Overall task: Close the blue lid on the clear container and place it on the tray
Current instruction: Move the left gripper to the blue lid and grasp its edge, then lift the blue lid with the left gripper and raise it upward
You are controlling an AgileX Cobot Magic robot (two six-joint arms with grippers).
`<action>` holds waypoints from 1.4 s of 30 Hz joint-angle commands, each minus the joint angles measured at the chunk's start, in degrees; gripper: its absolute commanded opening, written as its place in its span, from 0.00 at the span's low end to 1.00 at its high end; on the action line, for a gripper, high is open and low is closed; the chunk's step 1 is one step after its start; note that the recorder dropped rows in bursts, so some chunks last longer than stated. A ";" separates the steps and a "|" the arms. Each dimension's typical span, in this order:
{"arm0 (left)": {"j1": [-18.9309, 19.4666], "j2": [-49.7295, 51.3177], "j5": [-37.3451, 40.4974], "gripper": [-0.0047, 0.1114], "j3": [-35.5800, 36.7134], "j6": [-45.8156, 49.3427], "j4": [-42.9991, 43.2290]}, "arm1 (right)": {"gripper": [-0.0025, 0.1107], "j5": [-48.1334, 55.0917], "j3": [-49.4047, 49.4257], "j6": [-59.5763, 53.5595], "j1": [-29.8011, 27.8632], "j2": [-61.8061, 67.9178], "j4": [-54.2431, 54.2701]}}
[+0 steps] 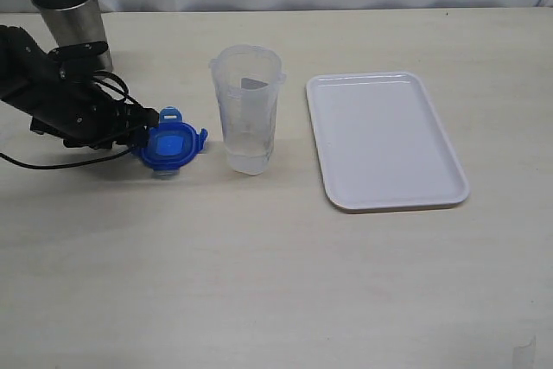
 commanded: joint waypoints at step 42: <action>0.00 0.42 6.26 0.31 -2.34 7.46 -6.40 | 0.06 -0.31 0.13 -0.05 -0.35 -0.30 0.27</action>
